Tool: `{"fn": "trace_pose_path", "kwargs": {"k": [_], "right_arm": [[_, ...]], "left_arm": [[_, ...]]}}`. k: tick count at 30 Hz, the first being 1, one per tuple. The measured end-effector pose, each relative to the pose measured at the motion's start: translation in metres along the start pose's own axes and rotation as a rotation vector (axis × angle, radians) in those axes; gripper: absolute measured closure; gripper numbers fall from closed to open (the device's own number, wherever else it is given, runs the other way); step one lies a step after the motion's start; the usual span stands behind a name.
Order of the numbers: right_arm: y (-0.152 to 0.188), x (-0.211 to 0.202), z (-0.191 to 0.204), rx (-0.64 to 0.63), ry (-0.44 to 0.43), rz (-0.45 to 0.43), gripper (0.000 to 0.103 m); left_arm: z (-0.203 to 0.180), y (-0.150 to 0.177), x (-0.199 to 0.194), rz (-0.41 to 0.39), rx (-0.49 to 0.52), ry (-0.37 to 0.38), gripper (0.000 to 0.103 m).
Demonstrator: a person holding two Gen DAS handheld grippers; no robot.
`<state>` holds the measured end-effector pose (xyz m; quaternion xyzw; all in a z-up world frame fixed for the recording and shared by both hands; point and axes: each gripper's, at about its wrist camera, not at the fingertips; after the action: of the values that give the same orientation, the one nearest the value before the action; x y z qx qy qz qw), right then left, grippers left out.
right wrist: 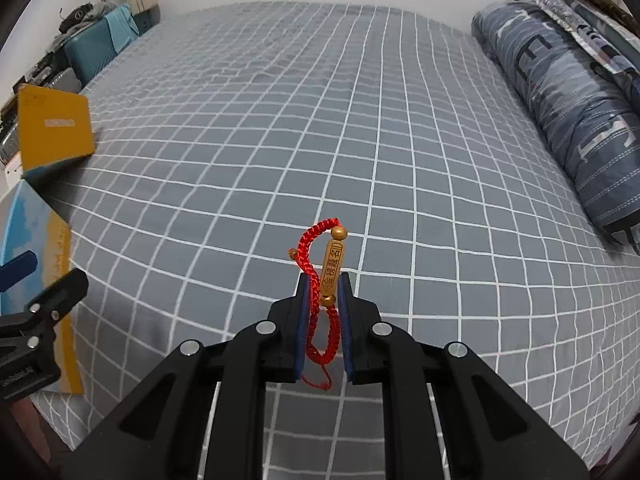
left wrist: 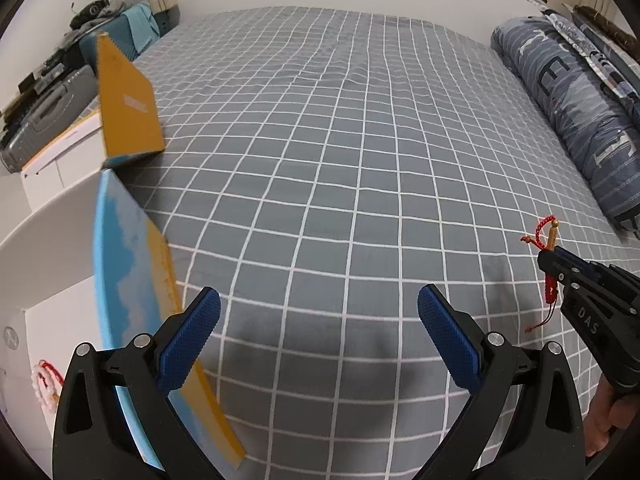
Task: Organize jewelry
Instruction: 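Carry the red cord bracelet into the box and open the right tool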
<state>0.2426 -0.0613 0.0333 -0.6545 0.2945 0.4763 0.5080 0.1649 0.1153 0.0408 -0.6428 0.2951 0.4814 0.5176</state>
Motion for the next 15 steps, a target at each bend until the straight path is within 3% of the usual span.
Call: {"fn": "trace_pose_path", "kwargs": {"k": [15], "right_arm": [[0.026, -0.052, 0.028, -0.009, -0.039, -0.064, 0.09]], "left_arm": [[0.035, 0.036, -0.06, -0.076, -0.039, 0.025, 0.006]]}}
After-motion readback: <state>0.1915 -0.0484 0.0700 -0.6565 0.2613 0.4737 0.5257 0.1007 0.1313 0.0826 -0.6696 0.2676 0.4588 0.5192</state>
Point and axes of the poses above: each gripper's, at about its wrist camera, not at the fingertips, and x roughly the way its jaws point, z to its left, y to its underside, and after that the axes turned 10 degrees about z, right-handed
